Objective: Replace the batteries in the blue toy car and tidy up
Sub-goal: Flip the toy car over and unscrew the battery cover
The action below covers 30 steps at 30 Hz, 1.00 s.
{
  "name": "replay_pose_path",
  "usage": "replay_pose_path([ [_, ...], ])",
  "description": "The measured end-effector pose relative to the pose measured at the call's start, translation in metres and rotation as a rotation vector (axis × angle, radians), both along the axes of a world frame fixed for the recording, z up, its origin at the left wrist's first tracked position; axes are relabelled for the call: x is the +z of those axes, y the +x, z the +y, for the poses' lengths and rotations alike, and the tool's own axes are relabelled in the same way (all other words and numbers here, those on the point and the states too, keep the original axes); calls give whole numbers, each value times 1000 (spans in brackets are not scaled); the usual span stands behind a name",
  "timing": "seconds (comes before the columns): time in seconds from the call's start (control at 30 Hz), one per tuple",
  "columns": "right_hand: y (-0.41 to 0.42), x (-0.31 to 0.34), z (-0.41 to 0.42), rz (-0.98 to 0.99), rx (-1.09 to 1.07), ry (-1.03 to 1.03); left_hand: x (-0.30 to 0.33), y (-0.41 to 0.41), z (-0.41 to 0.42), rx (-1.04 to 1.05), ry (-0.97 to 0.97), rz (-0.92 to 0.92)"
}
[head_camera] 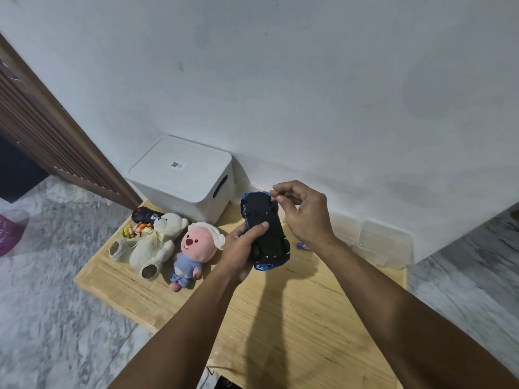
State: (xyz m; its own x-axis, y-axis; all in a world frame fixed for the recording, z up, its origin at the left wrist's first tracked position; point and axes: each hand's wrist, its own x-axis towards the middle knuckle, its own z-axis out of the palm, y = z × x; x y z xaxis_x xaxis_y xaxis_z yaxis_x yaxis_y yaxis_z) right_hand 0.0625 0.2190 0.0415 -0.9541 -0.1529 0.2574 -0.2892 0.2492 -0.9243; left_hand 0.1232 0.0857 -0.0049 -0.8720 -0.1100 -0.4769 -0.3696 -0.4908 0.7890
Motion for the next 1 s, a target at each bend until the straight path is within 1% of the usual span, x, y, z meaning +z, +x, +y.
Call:
replay_pose_path([
  [0.27,-2,2,-8,46,-83,-52,3,-1,2,-42,-19,13],
  [0.5,-3,4,-8,-7,-97,-50,4,0,1,-20,13,7],
  [0.6,-1,5,-7,-51,-112,-92,4,0,1,-22,8,9],
  [0.7,-1,5,-9,-25,-134,-149,4,-1,2,-29,2,11],
  [0.8,-3,6,-10,-42,-166,-160,4,-2,2,-31,16,11],
  [0.9,-3,9,-9,-104,-156,-176,5,-2,2,-33,12,11],
  [1.0,-1,9,-8,-111,-149,-186,5,-2,1,-29,19,7],
])
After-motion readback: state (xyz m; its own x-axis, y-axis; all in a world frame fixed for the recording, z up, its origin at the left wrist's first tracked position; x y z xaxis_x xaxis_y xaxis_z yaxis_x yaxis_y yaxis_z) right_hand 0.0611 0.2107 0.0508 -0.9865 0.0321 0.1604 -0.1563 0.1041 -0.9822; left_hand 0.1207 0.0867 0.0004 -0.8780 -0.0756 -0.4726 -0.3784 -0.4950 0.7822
